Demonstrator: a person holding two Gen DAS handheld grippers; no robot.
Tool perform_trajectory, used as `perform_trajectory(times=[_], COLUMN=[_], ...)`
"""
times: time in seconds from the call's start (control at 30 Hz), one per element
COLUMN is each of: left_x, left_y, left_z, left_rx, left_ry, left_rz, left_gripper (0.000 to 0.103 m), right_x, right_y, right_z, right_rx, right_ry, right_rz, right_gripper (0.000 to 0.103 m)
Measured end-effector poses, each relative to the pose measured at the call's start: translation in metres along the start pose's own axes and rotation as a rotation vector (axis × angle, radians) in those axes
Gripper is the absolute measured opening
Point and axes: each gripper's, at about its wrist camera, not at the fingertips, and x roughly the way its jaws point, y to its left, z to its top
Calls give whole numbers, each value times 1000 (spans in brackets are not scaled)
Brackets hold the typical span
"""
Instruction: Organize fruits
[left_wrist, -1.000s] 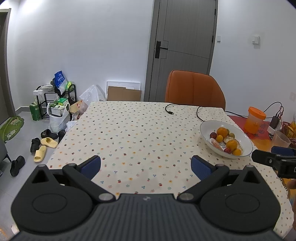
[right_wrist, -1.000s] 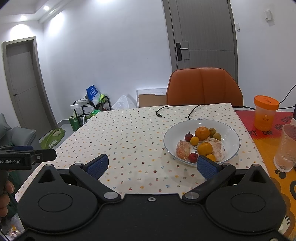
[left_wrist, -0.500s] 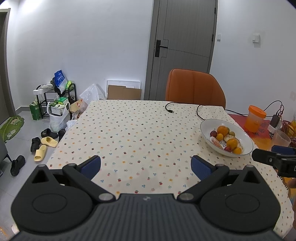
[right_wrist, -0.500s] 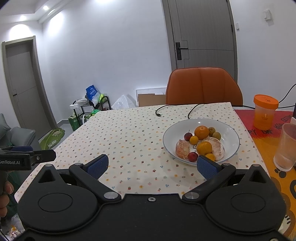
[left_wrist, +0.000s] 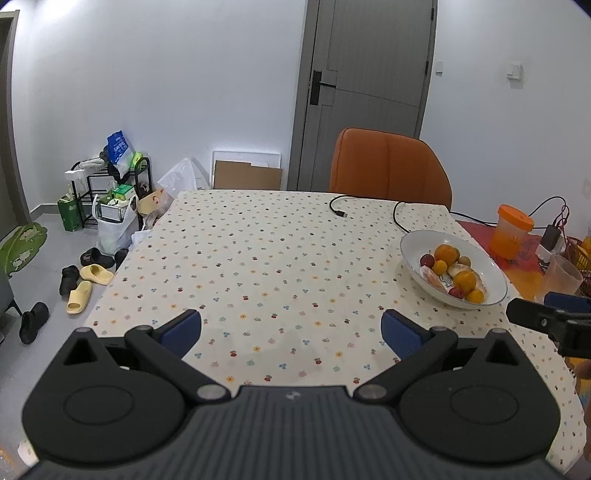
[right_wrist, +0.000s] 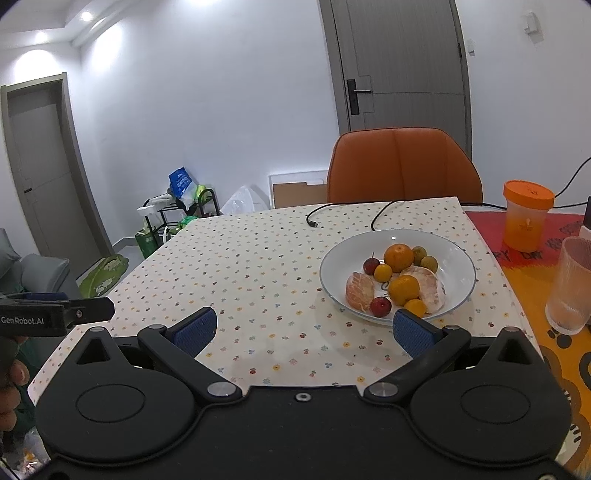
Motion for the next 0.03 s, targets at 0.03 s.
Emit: perform_trajectory(times=[0.03], left_x=[0], left_y=[-1], left_z=[0], left_rx=[1], left_ry=[-2], left_rz=[2], left_gripper=[103], right_x=[-1], right_y=[-1], right_z=[0], right_rx=[2], right_ry=[-2], right_rz=[2], right_gripper=[103])
